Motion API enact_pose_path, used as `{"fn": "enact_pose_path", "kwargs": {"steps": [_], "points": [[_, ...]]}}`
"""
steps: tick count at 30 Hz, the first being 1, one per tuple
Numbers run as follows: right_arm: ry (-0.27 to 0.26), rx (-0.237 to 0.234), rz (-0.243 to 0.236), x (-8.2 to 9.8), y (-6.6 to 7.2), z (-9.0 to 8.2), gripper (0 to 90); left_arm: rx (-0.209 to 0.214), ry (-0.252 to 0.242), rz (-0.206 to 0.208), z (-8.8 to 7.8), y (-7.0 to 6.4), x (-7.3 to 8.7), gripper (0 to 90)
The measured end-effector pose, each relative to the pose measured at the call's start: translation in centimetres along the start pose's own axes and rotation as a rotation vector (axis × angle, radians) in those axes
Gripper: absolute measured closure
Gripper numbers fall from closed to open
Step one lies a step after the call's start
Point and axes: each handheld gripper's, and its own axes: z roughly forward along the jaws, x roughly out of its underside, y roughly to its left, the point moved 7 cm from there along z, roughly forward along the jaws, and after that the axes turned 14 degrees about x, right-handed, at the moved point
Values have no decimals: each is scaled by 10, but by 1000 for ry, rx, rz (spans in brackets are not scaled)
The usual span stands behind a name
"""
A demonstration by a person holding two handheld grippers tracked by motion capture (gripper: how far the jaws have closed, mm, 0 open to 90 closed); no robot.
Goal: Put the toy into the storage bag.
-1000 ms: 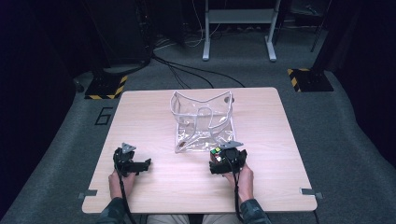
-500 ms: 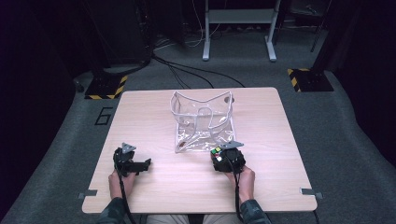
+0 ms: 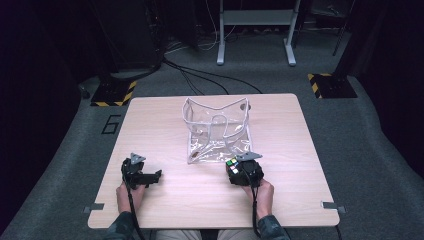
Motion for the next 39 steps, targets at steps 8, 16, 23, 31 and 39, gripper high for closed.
{"fn": "enact_pose_path", "kwargs": {"steps": [8, 16, 23, 31, 39], "points": [[-7, 10, -19, 0, 0, -7, 334, 0, 1, 1, 0, 0, 0, 5], [-14, 14, -16, -2, -3, -12, 334, 0, 0, 0, 0, 0, 0, 6], [-8, 22, -16, -3, -6, -16, 334, 0, 1, 1, 0, 0, 0, 6], [-6, 8, 6, -7, -12, -21, 334, 0, 0, 0, 0, 0, 0, 6], [-13, 9, 6, -14, -18, -29, 334, 0, 1, 1, 0, 0, 0, 5]]}}
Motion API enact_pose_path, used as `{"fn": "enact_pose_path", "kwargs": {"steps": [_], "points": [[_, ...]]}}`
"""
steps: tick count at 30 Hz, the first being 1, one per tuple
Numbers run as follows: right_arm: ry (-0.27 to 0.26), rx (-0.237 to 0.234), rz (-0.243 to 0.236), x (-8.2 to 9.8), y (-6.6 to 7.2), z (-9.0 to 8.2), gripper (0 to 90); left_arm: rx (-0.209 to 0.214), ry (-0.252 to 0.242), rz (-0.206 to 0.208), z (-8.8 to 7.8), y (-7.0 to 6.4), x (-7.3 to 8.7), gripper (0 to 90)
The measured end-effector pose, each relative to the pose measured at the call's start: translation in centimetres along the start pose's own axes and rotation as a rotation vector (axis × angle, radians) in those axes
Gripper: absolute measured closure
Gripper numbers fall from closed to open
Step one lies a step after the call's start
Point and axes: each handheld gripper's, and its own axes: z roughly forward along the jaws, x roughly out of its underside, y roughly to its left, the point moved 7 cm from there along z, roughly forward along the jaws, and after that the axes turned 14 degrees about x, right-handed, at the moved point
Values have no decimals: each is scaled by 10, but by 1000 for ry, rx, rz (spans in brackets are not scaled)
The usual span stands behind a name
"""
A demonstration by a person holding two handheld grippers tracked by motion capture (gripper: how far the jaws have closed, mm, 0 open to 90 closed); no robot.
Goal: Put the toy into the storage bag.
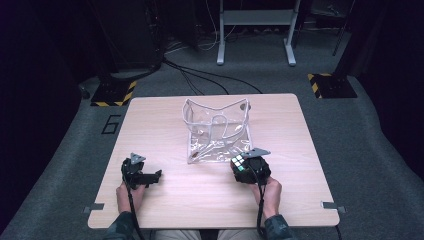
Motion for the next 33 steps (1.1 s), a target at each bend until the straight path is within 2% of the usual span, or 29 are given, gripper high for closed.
{"fn": "enact_pose_path", "kwargs": {"steps": [6, 24, 29, 33], "points": [[8, -19, -1, -6, -3, -6, 334, 0, 1, 1, 0, 0, 0, 6], [1, -18, -58, -26, -7, -22, 334, 0, -1, 2, 0, 0, 0, 6], [-2, -20, -50, -31, -8, -27, 334, 1, -1, 3, 0, 0, 0, 6], [-5, -21, -65, -36, -10, -32, 334, 0, -1, 2, 0, 0, 0, 6]]}}
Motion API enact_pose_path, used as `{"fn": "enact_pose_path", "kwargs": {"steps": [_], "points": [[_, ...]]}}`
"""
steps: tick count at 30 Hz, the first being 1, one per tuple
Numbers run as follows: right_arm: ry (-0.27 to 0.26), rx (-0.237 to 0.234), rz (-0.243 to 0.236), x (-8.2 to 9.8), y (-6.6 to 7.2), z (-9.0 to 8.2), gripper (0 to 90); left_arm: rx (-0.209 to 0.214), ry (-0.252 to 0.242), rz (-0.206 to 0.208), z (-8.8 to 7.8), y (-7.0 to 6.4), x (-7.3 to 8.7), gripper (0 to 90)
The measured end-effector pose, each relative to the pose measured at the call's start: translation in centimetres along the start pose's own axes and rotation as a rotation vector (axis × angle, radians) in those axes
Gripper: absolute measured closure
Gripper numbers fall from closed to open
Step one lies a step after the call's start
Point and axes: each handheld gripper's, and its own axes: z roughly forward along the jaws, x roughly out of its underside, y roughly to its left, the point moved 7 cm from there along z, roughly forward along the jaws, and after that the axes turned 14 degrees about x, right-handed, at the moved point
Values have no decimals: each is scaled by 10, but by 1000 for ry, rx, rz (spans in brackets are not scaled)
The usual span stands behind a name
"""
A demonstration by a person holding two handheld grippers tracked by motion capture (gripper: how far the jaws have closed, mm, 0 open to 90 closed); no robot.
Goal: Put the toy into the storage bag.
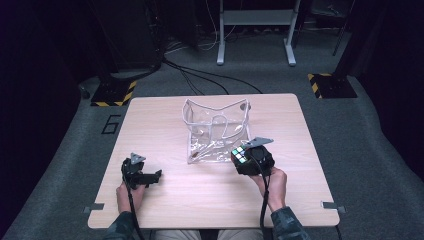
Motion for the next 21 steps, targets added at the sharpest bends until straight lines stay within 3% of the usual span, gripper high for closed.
{"fn": "enact_pose_path", "kwargs": {"steps": [21], "points": [[-28, 25, -4, -28, -15, -22, 334, -2, -8, -2, 0, 0, -1, 6]]}}
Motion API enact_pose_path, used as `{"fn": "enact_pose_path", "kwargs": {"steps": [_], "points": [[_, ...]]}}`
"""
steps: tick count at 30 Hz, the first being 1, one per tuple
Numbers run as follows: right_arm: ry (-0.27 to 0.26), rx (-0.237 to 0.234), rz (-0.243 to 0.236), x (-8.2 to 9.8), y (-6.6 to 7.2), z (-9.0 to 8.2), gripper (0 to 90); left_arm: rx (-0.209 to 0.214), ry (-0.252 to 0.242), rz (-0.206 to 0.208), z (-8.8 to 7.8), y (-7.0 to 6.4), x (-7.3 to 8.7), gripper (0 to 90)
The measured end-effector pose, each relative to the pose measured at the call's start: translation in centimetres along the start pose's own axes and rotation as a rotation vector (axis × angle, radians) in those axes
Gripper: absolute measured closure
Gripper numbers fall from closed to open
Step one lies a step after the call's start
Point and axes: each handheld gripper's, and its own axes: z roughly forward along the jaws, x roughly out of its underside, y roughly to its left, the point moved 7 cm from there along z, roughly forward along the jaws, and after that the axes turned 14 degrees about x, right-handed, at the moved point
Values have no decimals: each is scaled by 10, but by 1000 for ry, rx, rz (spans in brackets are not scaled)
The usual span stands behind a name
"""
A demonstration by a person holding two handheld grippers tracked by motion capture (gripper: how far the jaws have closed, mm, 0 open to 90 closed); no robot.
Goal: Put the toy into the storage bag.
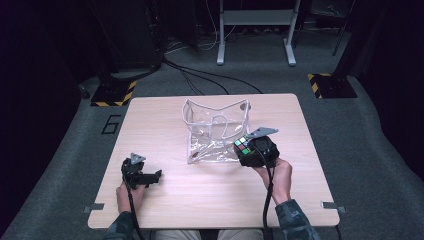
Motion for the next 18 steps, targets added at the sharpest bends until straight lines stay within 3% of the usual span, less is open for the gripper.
{"fn": "enact_pose_path", "kwargs": {"steps": [18], "points": [[-38, 9, 1, -18, -7, -9, 334, 0, 0, 0, 0, 0, 0, 6]]}}
